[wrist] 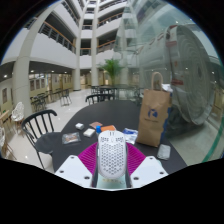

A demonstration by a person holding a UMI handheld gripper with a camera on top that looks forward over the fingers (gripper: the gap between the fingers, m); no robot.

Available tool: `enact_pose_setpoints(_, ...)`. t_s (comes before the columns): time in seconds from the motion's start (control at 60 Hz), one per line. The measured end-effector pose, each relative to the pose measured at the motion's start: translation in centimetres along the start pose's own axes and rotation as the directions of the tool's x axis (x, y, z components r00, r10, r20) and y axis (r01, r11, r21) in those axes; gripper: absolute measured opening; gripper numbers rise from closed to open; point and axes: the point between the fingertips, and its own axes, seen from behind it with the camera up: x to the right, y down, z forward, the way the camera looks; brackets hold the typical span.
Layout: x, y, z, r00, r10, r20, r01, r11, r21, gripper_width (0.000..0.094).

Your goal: Arrange mouse

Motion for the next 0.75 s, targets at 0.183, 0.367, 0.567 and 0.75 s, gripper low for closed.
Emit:
enact_pose_setpoints(0.183, 7.2, 12.5, -0.1, 0.991, -0.019, -0.131, -0.011, 0.975, -0.220, 0.0374)
enact_pose_setpoints(0.367, 6.6, 18.1, 1.1, 0.994, 0.053, -0.093, -0.080, 0.946, -0.315, 0.0422)
enact_pose_setpoints(0.567, 6.1, 18.1, -0.1, 0.999, -0.030, -0.041, 0.015, 0.946, -0.325, 0.0736)
enact_pose_setpoints(0.75, 5.2, 16.9, -6.7, 1.000, -0.022, -0.009, 0.018, 0.955, -0.297, 0.0855)
